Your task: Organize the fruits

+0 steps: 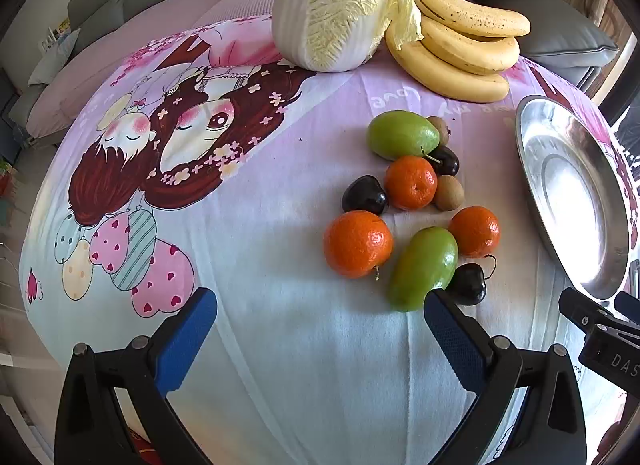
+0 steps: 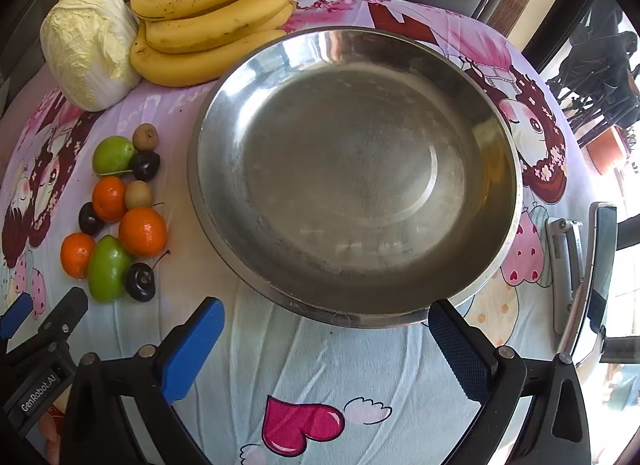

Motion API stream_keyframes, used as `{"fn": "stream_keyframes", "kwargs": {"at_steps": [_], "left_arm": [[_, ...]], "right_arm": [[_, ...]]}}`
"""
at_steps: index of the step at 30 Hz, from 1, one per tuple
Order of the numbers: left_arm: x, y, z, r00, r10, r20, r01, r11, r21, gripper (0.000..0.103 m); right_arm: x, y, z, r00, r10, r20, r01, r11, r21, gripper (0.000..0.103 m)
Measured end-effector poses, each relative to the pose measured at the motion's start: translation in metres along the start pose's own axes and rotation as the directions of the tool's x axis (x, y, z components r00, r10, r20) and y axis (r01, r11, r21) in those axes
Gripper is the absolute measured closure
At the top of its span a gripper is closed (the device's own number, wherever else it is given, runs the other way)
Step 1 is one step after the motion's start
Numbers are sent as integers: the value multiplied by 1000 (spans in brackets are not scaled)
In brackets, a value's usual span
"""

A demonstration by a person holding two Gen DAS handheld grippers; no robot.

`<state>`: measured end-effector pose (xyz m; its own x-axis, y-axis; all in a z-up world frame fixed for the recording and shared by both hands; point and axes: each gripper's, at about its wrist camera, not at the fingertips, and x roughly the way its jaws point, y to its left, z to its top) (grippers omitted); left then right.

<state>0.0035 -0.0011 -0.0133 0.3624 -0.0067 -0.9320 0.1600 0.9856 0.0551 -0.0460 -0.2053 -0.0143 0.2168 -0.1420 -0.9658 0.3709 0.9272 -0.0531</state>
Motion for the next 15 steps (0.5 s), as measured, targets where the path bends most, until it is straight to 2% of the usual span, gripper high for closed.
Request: {"fn": "stream_keyframes", "kwargs": {"at_steps": [15], "left_arm": [[2, 0, 0, 1000, -16, -7, 15, 1000, -10, 0]], "right_arm": [[0, -1, 0, 1000, 3, 0, -3, 1000, 0, 0]]}}
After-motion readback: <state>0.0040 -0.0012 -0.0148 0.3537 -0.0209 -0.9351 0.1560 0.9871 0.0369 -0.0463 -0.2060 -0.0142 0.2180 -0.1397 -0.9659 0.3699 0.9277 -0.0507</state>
